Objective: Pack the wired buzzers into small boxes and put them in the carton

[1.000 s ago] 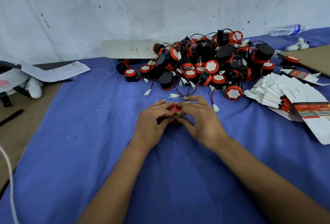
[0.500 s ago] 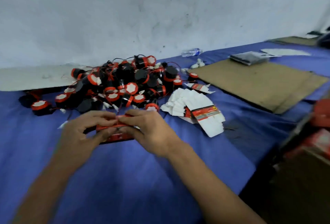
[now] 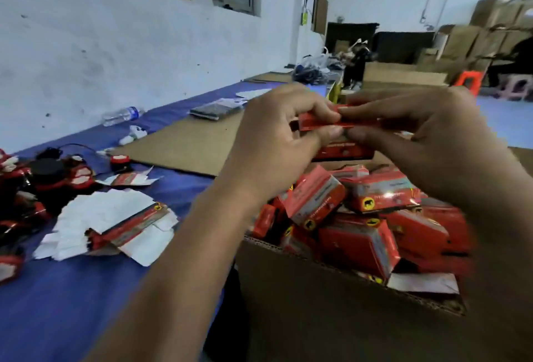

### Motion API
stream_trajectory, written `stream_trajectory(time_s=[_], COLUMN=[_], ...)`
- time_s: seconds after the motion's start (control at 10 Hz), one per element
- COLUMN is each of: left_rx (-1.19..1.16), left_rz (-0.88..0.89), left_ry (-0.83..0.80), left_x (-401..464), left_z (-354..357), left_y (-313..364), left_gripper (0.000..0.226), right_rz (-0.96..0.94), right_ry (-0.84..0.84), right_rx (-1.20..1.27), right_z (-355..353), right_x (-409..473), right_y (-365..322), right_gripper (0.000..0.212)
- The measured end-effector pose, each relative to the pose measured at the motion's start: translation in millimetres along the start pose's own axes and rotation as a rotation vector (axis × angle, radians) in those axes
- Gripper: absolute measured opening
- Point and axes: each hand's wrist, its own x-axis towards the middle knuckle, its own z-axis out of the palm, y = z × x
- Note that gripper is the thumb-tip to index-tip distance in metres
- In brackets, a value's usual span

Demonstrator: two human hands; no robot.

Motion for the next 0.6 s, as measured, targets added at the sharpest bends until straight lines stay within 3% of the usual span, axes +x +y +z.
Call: stream_trajectory(time_s=[0.1,0.2,0.3,0.5,0.6], left_rx=[0.054,0.053,0.029,0.028,0.003], left_rz=[-0.084,-0.137,-0.180,-0.257,-0.241], left_ry=[-0.173,-0.232,-0.170,-0.104,-0.001], left_x=[11.5,6.8,1.7,-9.0,-28.1], left_z=[40.8,57.6,54.4,30.2,8.5], left_y=[-3.2,-13.2,-16.1,-23.0,-34.7], left_gripper=[0.011,0.012,0.019,0.030,0.027], right_rz=[0.214,0.300,0.318,0.350,0.325], right_ry=[-0.171,-0.296,-0.298,-0.349,-0.131], right_rx=[-0.051,-0.116,-0.115,-0.228,-0.251], right_z=[-14.8,-11.0,-6.5,7.9,14.5], right_x=[-8.0,-10.8,-1.9,15.0,21.8], right_y=[30.0,44.4,38.5,17.9,17.9], right_gripper=[0.031,0.016,0.027,0.070,0.059])
